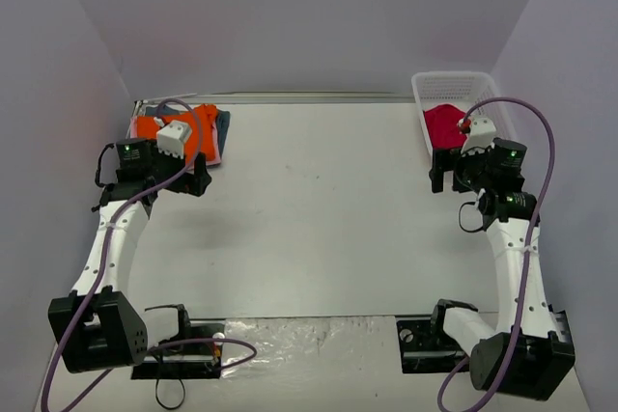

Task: Fold and stack the t-shirts
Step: Grab crumpled tshirt from bin with the right arm

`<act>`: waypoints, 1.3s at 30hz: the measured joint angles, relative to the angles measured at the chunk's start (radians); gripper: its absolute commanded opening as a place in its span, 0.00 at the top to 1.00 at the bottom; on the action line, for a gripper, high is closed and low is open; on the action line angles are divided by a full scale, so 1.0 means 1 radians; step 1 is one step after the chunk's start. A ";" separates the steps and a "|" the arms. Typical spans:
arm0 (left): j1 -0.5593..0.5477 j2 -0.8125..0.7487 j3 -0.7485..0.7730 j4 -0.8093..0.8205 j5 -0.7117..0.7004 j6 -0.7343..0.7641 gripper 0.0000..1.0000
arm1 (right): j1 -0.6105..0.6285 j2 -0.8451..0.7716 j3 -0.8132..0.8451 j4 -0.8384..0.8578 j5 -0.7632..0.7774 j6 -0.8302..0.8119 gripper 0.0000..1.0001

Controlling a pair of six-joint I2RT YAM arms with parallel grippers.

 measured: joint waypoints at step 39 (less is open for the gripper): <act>0.144 -0.092 -0.060 0.016 0.094 -0.032 0.06 | 0.116 1.161 0.861 0.216 0.650 -0.080 0.01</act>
